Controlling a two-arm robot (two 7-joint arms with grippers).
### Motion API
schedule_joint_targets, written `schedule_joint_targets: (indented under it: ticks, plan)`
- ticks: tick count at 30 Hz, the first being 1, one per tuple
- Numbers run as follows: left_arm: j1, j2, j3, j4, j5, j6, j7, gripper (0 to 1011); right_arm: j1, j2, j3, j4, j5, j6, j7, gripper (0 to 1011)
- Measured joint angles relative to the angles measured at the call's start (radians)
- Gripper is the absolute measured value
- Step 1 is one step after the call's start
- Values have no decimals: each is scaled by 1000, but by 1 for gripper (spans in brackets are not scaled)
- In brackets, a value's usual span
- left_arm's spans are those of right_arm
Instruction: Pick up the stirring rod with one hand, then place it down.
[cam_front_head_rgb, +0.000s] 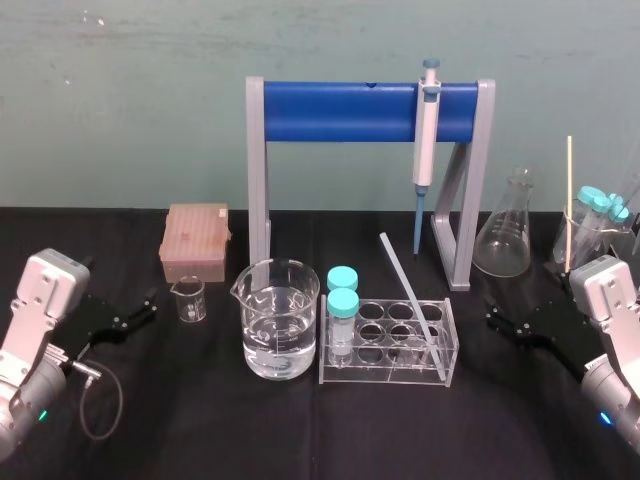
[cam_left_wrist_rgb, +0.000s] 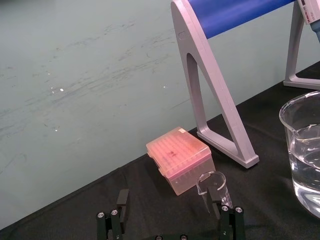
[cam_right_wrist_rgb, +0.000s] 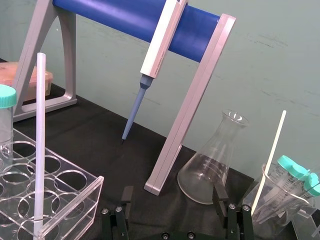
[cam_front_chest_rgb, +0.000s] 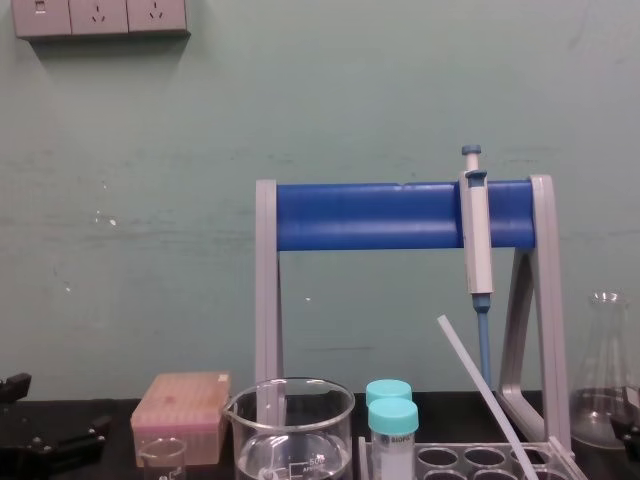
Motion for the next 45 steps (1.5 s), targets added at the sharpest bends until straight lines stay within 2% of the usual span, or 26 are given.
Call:
schedule_joint_targets:
  ticks: [45]
  plan:
    - [0, 0, 0, 0, 0, 0, 0, 1000, 0, 0, 0, 0, 0, 0, 0, 1003]
